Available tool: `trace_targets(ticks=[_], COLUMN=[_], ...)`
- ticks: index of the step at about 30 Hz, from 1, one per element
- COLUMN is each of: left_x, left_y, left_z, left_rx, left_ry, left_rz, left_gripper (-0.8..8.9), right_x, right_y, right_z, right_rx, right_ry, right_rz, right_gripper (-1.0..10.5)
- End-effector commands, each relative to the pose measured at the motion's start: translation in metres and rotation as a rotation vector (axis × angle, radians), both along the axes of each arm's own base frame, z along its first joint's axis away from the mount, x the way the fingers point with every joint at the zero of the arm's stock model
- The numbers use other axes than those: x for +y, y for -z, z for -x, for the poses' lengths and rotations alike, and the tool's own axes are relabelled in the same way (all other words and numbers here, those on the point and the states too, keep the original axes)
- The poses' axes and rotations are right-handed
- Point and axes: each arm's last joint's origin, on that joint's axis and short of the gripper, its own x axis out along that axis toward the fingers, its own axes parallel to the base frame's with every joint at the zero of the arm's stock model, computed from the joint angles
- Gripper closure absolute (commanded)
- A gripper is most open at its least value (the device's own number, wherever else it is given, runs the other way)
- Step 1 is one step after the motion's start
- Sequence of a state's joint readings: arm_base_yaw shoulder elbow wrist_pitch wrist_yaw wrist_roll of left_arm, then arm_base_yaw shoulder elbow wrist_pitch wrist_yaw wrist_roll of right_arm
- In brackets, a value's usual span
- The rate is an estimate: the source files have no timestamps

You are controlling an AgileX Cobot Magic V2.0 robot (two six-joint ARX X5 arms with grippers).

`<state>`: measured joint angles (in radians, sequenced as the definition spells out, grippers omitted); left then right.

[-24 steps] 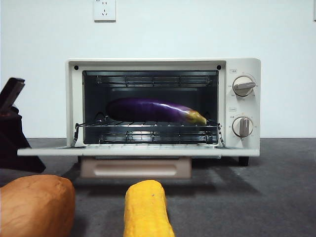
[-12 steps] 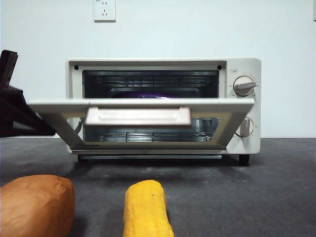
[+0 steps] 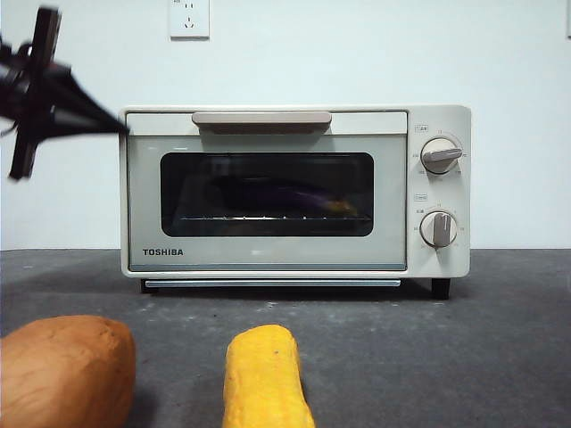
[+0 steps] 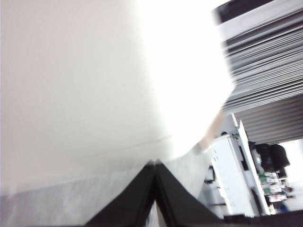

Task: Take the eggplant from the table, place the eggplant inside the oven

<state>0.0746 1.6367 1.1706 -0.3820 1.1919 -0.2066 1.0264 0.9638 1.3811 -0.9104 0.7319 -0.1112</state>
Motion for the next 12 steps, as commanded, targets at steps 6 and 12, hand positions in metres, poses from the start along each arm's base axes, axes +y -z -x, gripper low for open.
trace_targets(ticks=[6, 12], left_x=[0.001, -0.009], left_y=[-0.056, -0.105], left_z=[0.023, 0.078], left_rx=[-0.122, -0.306], left_ry=[-0.12, -0.271], left_rz=[-0.172, -0.445], left_gripper=[8.07, 8.07], right_x=[0.003, 0.001], right_y=[0.016, 0.044], right_z=[-0.006, -0.031], right_rx=[0.112, 0.217], right_ry=[-0.017, -0.012], right_rz=[-0.041, -0.09], right_gripper=[9.4, 9.4])
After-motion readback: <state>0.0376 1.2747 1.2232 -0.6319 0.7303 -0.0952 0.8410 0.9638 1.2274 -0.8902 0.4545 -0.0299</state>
